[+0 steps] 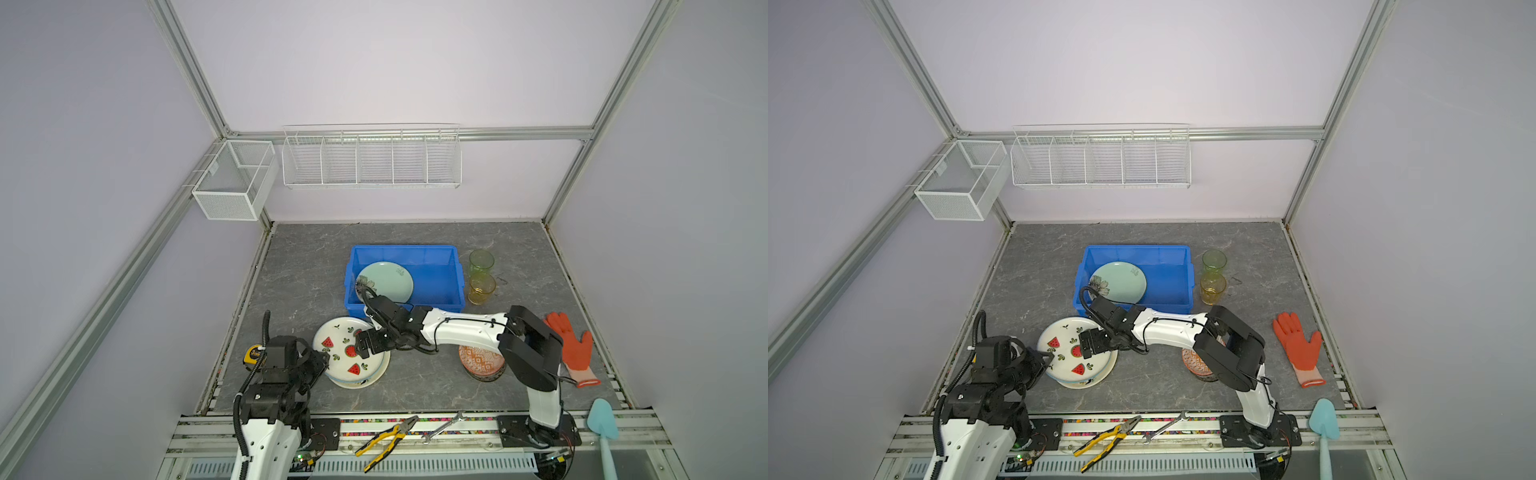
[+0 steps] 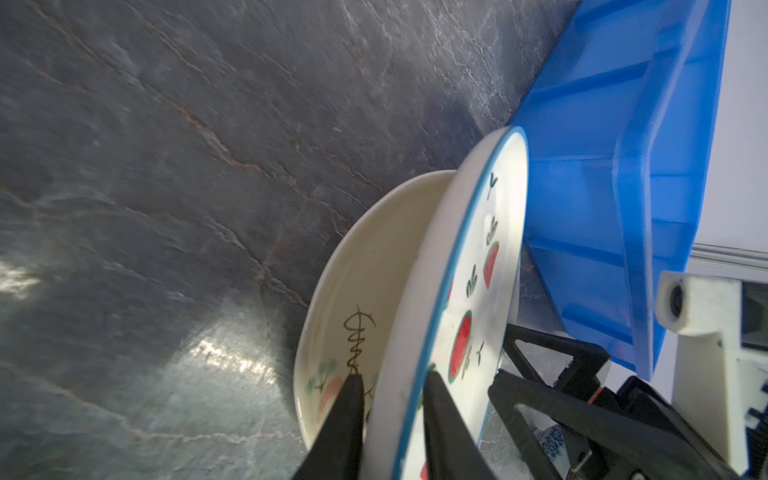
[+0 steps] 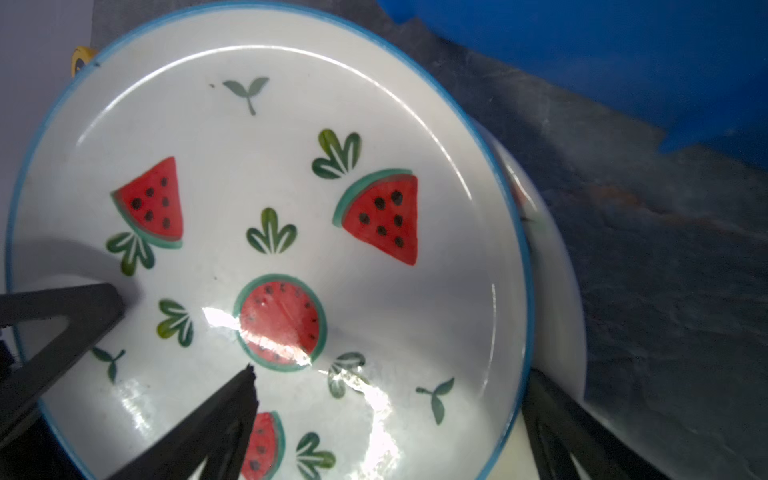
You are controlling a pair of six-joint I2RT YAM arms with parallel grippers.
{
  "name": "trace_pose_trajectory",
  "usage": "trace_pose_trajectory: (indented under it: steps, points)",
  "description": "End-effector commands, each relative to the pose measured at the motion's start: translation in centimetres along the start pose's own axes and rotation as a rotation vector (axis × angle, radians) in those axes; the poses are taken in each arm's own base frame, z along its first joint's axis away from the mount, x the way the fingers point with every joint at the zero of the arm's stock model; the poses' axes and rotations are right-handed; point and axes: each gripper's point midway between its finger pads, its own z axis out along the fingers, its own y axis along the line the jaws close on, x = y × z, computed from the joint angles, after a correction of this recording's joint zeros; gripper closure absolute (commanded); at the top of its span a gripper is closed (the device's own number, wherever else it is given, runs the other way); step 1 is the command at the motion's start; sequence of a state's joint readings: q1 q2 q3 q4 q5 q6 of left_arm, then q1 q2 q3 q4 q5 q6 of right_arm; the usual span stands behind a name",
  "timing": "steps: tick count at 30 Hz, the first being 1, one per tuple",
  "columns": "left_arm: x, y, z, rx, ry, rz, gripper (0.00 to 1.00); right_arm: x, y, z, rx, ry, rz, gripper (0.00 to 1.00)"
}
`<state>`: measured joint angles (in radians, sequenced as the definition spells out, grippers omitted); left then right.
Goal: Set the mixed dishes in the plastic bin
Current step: 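Tilt the watermelon plate up off the calligraphy plate with both grippers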
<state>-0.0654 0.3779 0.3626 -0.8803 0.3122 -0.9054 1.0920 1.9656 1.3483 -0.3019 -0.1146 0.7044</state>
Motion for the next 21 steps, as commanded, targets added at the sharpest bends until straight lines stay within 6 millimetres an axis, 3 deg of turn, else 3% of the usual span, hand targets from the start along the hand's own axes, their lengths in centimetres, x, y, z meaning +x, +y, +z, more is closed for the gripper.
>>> trace_pose_trajectory:
  steps: [1,14,21]
  points:
    - [-0.4,-2.8,-1.1,0.101,-0.011,0.021,0.78,0.3,2.1,0.0,-0.084,0.005,-0.014,0.0]
    - [-0.6,-3.4,-1.9,0.112,-0.021,0.033,0.93,-0.4,2.4,-1.4,-0.077,-0.017,-0.023,0.0]
    - [-0.8,-4.1,-2.7,0.126,-0.028,0.041,1.0,-1.2,2.2,-3.5,-0.057,-0.048,-0.024,0.01]
